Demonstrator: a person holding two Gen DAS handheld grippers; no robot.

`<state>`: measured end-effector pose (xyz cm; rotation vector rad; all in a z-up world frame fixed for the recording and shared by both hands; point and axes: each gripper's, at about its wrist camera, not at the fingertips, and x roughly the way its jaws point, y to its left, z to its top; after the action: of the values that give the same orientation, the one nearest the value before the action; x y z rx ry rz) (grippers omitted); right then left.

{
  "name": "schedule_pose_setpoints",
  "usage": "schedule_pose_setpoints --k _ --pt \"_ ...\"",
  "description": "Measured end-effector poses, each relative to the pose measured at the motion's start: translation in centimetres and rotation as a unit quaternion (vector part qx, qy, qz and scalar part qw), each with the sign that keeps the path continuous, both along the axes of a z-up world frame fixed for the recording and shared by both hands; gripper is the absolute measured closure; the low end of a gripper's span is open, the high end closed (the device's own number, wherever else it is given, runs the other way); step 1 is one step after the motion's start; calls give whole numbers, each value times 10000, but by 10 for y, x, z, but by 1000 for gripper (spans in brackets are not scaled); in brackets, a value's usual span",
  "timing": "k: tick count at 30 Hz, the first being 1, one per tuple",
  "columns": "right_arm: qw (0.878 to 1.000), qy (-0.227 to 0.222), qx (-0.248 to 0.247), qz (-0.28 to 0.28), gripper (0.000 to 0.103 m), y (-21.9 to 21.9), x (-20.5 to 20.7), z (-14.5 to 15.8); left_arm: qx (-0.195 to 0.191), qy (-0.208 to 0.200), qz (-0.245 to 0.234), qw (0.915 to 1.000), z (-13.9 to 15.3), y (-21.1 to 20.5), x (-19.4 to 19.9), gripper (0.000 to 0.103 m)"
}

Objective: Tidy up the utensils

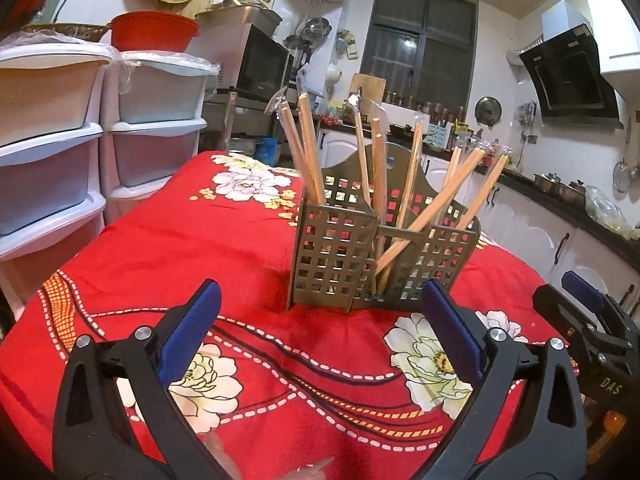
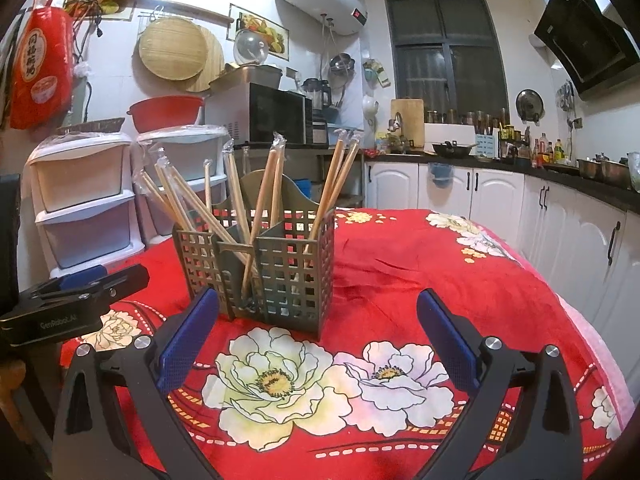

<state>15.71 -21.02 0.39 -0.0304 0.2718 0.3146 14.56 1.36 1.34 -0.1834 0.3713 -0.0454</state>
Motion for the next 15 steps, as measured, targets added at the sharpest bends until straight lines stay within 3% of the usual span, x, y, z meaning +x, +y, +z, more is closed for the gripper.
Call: schedule_pose_setpoints --k 15 --pt "10000 24 -12 5 7 -1 1 -1 -3 58 89 9999 -2 1 1 12"
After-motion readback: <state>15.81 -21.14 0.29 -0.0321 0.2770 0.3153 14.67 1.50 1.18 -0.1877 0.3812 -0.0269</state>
